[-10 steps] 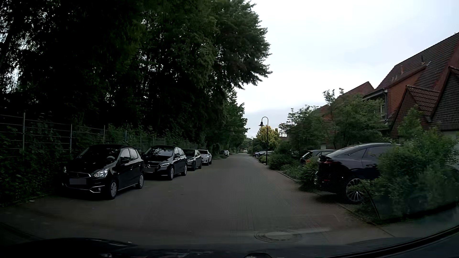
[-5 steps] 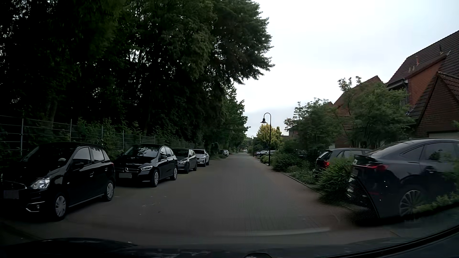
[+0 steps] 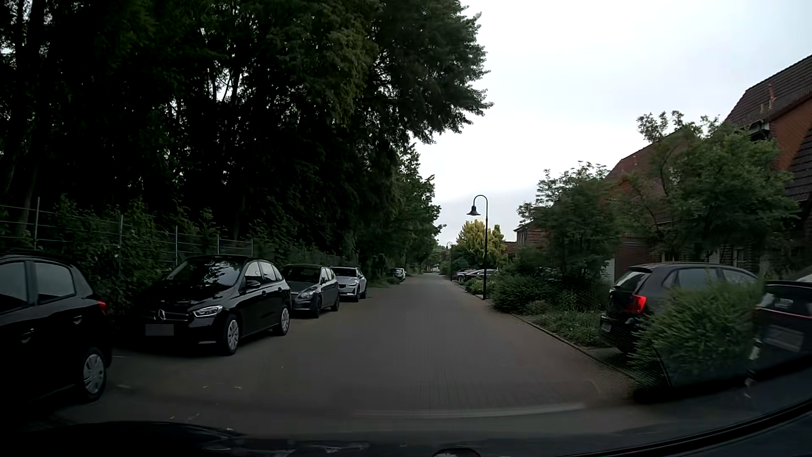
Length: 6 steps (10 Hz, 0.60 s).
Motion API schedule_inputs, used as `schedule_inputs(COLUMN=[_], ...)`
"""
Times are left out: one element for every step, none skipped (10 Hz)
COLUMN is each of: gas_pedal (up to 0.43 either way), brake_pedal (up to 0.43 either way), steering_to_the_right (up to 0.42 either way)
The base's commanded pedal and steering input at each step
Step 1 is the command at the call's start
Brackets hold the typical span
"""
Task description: Follow the waypoints while adhering to traffic rules and regulations
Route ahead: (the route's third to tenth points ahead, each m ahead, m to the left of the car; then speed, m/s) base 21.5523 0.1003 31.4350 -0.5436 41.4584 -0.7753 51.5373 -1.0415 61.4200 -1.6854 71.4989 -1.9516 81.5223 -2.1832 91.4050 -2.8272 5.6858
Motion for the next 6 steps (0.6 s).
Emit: schedule_inputs(gas_pedal=[0.150,0.150,0.150,0.150,0.150,0.150], brake_pedal=[0.000,0.000,0.000,0.000,0.000,0.000], steering_to_the_right=[-0.005,-0.005,-0.004,0.005,0.012,0.013])
